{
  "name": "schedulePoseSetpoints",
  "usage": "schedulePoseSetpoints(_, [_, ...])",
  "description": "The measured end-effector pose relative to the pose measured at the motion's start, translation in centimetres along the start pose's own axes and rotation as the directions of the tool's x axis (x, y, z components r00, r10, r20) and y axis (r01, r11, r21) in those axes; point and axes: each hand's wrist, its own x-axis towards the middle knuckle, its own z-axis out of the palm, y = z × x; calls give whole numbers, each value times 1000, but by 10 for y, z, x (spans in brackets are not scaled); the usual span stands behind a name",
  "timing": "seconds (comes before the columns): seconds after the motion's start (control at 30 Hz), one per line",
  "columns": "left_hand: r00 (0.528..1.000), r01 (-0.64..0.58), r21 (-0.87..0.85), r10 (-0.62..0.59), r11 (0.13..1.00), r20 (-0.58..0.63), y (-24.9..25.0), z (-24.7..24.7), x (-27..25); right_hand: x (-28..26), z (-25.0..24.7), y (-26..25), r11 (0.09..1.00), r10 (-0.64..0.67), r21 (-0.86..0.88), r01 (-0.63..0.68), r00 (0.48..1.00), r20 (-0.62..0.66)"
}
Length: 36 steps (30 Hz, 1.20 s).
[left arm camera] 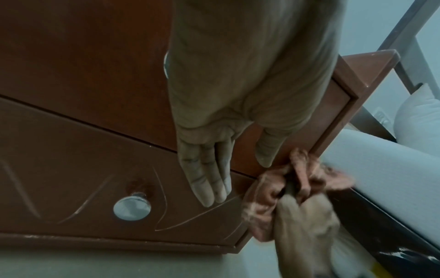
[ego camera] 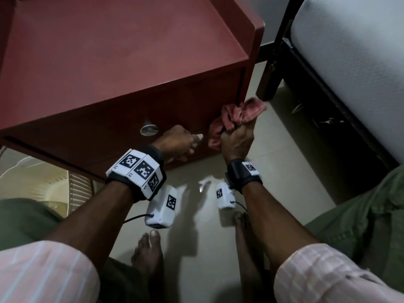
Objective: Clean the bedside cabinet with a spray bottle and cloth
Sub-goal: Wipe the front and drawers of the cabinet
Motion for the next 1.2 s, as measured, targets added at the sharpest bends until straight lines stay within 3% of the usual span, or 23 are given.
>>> schedulePoseSetpoints(0.07, [1000,3,-19,-3,1000,-8,0,-3,-5,-14,-4,11,993,105,-64,-97,985,135])
schedulePoseSetpoints(0.1, [1000,7,-32,-7,999,-10,0,-4,-7,-12,-6,12,993,97,-75,-86,985,146])
schedulePoseSetpoints(0.17, [1000,11,-41,-11,999,-11,0,-4,-8,5,-13,-4,998,-57,-28,58,997,53])
schedulePoseSetpoints(0.23, [1000,16,-29,-16,999,7,1,-2,-7,34,-16,-33,967,-248,25,253,960,-129])
schedulePoseSetpoints(0.3, [999,38,-25,-38,999,29,0,0,-7,54,-13,-47,933,-328,63,355,908,-259])
schedulePoseSetpoints(0.33, [998,50,-20,-50,999,38,-1,1,-8,54,-12,-46,931,-334,64,360,907,-255])
schedulePoseSetpoints(0.4, [996,60,-21,-58,998,68,0,1,-10,39,-5,-24,956,-286,20,292,945,-159])
schedulePoseSetpoints(0.5, [995,69,-33,-67,997,75,-5,-3,-17,3,4,16,996,-77,-48,77,997,-4])
schedulePoseSetpoints(0.57, [995,74,-16,-73,997,66,-8,-10,-25,-12,7,22,996,92,-25,-90,991,98])
schedulePoseSetpoints(0.67, [988,140,68,-144,988,59,-17,-24,-36,-33,18,-12,960,280,-46,-277,956,86])
schedulePoseSetpoints(0.7, [985,165,106,-170,981,41,-20,-29,-40,-40,23,-31,961,269,-85,-262,959,85])
schedulePoseSetpoints(0.77, [979,203,186,-203,961,-20,-30,-39,-42,-64,30,-66,992,117,-71,-104,968,222])
schedulePoseSetpoints(0.8, [976,219,226,-215,949,-43,-34,-44,-43,-78,32,-79,1000,24,-23,-17,939,342])
schedulePoseSetpoints(0.87, [971,240,253,-228,937,-74,-42,-52,-44,-99,31,-86,974,-225,90,207,874,431])
schedulePoseSetpoints(0.93, [965,260,231,-248,938,-81,-47,-57,-44,-97,28,-77,925,-379,121,362,838,394])
schedulePoseSetpoints(1.0, [961,278,193,-271,941,-59,-52,-58,-41,-75,15,-73,938,-338,164,305,910,239])
schedulePoseSetpoints(1.07, [952,304,147,-305,941,-16,-55,-58,-39,-50,6,-72,954,-235,190,233,972,-17])
schedulePoseSetpoints(1.13, [953,303,113,-303,946,-14,-54,-59,-36,-33,-3,-81,959,-177,205,197,978,-113])
schedulePoseSetpoints(1.2, [958,286,115,-281,951,-57,-55,-60,-34,-37,-2,-96,933,-280,201,299,953,-119])
